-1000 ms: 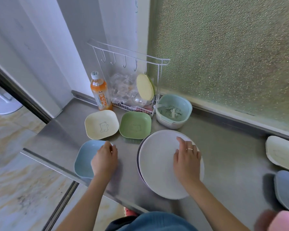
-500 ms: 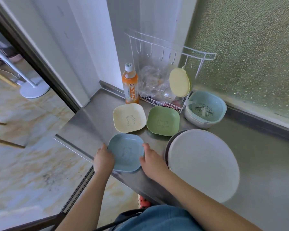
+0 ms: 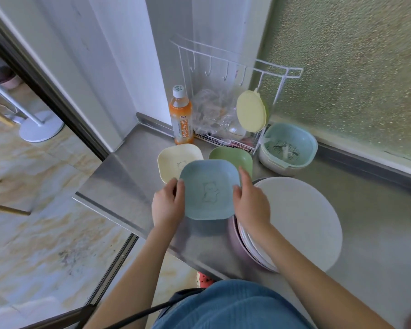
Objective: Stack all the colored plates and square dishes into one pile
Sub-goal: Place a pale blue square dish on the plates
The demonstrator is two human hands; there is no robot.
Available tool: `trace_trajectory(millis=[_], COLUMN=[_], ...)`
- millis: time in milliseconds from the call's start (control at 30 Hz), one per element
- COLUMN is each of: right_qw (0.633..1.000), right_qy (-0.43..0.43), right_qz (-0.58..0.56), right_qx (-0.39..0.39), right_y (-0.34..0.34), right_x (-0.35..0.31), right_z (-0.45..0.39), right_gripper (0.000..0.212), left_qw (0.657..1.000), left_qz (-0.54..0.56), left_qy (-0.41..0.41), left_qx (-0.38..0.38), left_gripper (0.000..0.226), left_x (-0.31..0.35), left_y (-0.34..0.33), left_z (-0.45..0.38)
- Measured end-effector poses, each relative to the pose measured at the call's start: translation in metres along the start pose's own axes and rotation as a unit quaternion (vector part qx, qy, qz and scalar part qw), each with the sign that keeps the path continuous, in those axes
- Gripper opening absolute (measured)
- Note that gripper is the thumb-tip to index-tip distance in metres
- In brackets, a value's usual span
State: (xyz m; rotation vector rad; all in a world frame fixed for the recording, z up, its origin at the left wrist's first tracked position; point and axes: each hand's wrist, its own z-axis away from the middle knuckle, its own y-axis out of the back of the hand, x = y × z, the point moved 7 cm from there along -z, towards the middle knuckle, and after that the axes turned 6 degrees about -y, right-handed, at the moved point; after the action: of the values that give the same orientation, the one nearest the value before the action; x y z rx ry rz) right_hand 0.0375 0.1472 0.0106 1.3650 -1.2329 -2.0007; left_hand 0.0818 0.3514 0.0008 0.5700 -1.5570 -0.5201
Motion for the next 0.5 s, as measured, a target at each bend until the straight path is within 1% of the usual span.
trace_trajectory(millis=[67,167,267,367,467,500], right_qw=[0.999,0.993,0.984,0.978,0.978,0.978], right_qy=[-0.018,-0.071,-0.133,-0.178,-0.19,-0.189], right_qz=[-0.016,-0.031,-0.023,0.008,0.047,0.061], right_qx=[0.036,0.087,0.115,0.108,0.072,0.071], right_y=[0.028,0.06,0.077,0.082,0.077,0.076], right_x=[0.023,0.077,0.132,0.168,0.18,0.182], right_z=[-0.004,0.0,0.016,0.034,0.045,0.047], right_gripper=[0.049,0.045,0.042,0.042,0.045,0.045], left_qw=[0.999,0.987,0.968,0.949,0.932,0.929], left_qz=[0.022,0.028,-0.006,-0.08,-0.152,-0.165], left_qy=[-0.034,-0.122,-0.175,-0.195,-0.193,-0.192], left_qx=[-0.021,-0.102,-0.18,-0.234,-0.266,-0.271], left_gripper=[0.042,0.045,0.039,0.036,0.036,0.035], left_x=[0.032,0.085,0.115,0.121,0.112,0.11], left_y=[-0.015,-0.05,-0.091,-0.124,-0.139,-0.141], left_z=[-0.006,0.001,0.022,0.043,0.055,0.058])
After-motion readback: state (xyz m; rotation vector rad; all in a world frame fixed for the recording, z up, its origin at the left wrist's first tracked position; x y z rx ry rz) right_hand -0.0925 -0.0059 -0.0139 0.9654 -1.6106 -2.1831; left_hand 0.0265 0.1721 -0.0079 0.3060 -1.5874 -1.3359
